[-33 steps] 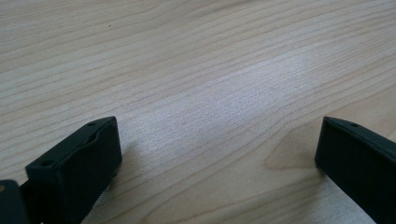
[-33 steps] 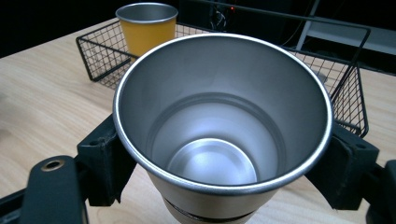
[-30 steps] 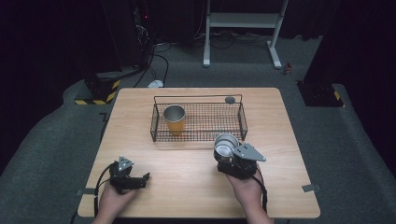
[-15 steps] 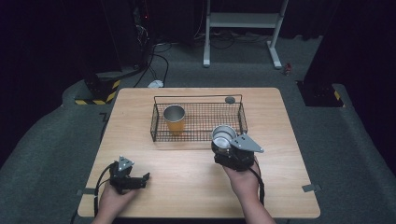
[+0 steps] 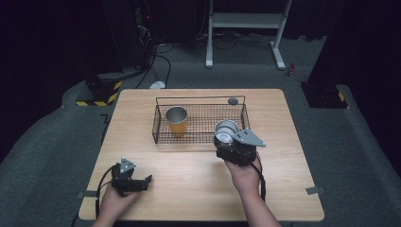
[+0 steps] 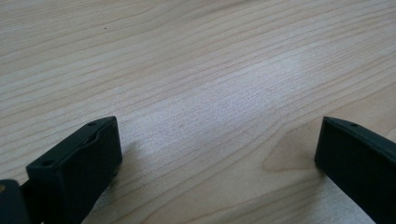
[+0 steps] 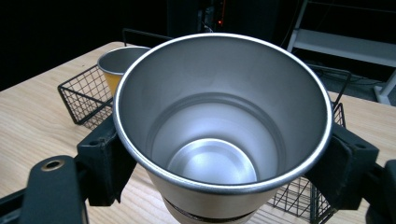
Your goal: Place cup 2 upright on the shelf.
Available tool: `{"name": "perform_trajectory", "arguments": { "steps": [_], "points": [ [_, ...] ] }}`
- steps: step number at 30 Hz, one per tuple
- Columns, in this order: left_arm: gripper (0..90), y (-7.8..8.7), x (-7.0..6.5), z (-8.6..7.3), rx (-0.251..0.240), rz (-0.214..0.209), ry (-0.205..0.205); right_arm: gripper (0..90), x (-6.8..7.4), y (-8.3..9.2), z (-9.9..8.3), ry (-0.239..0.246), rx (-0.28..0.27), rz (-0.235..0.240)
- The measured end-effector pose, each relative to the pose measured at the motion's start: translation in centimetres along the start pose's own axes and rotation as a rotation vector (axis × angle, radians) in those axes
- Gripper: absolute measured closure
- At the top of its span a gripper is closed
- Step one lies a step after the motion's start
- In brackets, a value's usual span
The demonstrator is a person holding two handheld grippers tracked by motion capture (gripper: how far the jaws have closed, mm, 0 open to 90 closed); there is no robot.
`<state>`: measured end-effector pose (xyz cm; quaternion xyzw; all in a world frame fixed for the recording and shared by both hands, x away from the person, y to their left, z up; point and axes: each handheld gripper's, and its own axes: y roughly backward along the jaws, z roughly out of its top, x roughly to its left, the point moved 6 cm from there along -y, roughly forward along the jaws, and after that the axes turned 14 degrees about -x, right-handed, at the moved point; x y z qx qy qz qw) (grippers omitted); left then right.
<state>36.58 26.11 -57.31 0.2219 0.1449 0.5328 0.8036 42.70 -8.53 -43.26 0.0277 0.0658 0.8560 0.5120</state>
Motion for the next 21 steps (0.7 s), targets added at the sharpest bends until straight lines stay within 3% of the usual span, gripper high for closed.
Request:
{"name": "perform_trajectory", "arguments": {
  "steps": [8,21],
  "points": [
    [1.0,0.1,0.0,0.0,0.001,-0.002,-0.006,18.6,-0.5,-0.9,0.1,0.011,0.027,-0.027],
    [0.8,0.0,0.0,0.0,0.001,-0.006,-0.002,18.7,-1.3,-2.2,1.8,0.012,0.011,-0.062]
  ]
}}
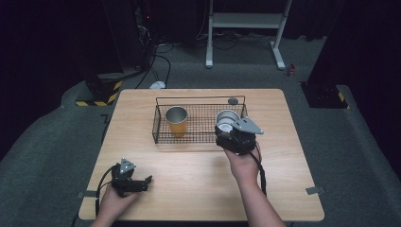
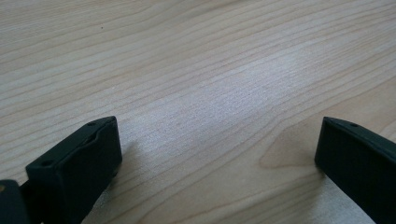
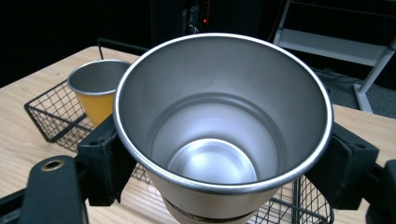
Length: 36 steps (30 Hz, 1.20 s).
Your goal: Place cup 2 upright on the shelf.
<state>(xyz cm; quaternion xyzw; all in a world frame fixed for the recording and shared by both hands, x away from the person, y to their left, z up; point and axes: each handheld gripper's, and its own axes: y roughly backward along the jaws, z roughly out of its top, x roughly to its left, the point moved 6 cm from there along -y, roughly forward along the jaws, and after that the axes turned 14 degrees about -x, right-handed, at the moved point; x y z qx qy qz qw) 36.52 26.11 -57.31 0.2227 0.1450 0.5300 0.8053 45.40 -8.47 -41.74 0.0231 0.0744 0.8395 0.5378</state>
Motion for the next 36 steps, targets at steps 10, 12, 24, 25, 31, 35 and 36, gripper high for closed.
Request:
{"name": "perform_trajectory", "arguments": {
  "steps": [10,12,24,25,31,35,36],
  "points": [
    [0.6,0.0,0.0,0.0,0.003,-0.005,0.0,18.7,0.0,-1.6,0.5,0.026,0.003,-0.003],
    [0.6,0.0,0.0,0.0,0.001,-0.004,-0.002,18.7,0.0,-2.3,0.5,0.027,0.015,-0.009],
    [0.6,0.0,0.0,0.0,0.002,-0.003,-0.003,18.7,0.4,-4.3,0.9,0.03,0.021,-0.019],
    [0.6,0.0,0.0,0.0,0.002,-0.003,-0.003,18.6,0.4,-4.5,0.9,0.018,0.022,-0.024],
    [0.6,0.0,0.0,0.0,0.002,-0.004,-0.003,18.7,0.4,-5.7,0.8,0.022,0.037,-0.028],
    [0.6,0.0,0.0,0.0,0.002,-0.004,-0.003,18.7,0.6,-6.3,1.3,0.021,0.031,-0.027],
    [0.6,0.0,0.0,0.0,0.002,-0.004,-0.001,18.7,0.7,-6.4,1.4,0.014,0.035,-0.028]
  ]
}}
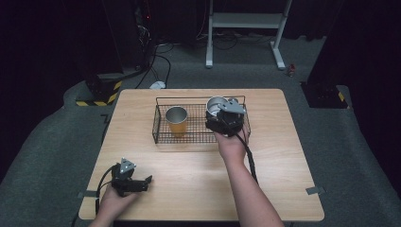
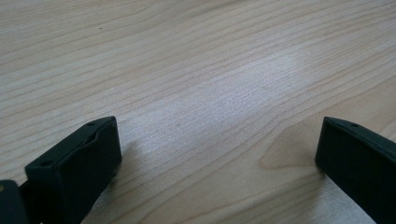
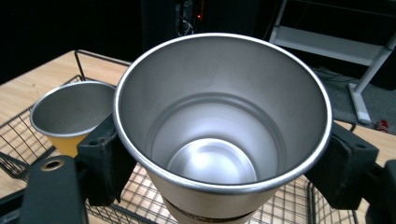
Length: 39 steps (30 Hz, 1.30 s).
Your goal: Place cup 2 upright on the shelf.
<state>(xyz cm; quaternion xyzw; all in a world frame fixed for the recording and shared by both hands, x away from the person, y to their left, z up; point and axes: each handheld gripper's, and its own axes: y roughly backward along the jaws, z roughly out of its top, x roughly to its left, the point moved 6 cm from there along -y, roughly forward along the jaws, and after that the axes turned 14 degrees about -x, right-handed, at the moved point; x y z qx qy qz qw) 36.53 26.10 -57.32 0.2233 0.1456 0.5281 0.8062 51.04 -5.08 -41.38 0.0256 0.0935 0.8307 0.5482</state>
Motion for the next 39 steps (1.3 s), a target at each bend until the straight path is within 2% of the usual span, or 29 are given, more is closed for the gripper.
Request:
{"name": "perform_trajectory", "arguments": {
  "steps": [9,20,39],
  "points": [
    [0.7,0.0,0.0,0.0,-0.001,0.001,-0.004,18.7,0.7,-1.8,0.3,0.019,0.022,0.013],
    [1.4,0.1,0.0,0.0,0.0,-0.003,-0.004,18.7,0.7,-3.1,-0.2,0.004,0.043,0.003],
    [1.4,0.0,0.0,0.0,-0.002,-0.001,-0.001,18.7,0.7,-6.5,-4.6,-0.009,0.172,-0.02]
  ]
}}
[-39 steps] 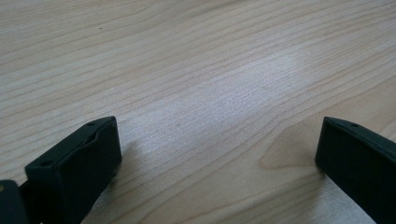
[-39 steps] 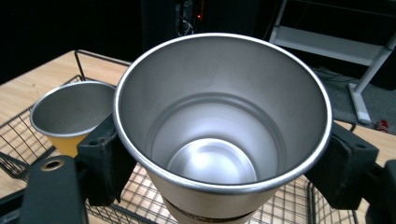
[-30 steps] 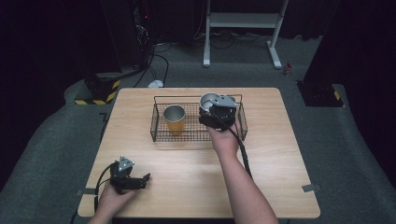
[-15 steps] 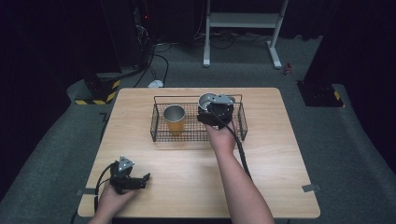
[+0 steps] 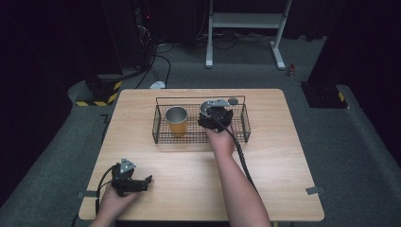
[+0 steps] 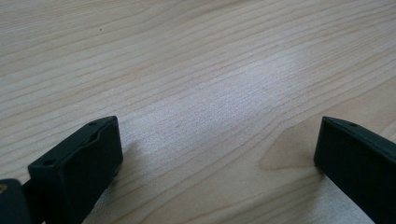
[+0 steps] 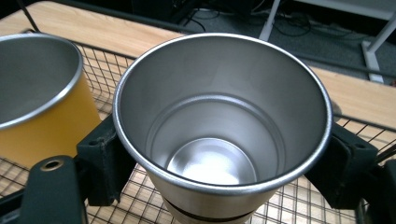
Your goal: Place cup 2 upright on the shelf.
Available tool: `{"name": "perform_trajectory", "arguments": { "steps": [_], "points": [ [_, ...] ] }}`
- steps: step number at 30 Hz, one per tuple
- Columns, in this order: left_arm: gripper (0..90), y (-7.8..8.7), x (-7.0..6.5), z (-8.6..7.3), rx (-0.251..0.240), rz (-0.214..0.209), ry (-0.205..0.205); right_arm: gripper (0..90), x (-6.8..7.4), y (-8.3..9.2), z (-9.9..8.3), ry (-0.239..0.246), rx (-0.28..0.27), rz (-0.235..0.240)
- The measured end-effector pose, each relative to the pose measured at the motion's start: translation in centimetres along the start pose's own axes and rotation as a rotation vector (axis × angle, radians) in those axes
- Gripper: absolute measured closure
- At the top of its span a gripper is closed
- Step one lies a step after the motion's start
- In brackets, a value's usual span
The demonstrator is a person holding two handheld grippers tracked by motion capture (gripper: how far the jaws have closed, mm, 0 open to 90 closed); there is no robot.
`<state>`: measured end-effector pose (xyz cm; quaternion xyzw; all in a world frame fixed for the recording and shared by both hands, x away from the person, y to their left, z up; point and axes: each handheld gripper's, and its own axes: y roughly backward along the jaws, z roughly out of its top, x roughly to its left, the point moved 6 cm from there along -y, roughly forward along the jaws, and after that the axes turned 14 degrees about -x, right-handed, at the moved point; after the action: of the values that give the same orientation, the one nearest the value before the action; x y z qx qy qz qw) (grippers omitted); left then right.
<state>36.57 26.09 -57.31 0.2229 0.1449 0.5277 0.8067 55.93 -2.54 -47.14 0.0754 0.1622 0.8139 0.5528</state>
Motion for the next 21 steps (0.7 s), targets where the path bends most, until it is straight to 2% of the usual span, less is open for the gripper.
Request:
{"name": "perform_trajectory", "arguments": {
  "steps": [7,13,21],
  "points": [
    [1.4,0.0,0.0,0.0,-0.001,0.0,-0.001,18.7,0.4,-0.9,-0.9,-0.007,0.03,-0.002],
    [1.5,0.0,0.0,0.0,-0.001,0.0,0.001,18.6,0.9,-1.6,-1.5,0.015,0.051,0.004],
    [1.8,0.1,0.0,0.0,0.0,-0.001,0.001,18.7,0.4,-2.1,-2.3,0.014,0.1,-0.001]
  ]
}}
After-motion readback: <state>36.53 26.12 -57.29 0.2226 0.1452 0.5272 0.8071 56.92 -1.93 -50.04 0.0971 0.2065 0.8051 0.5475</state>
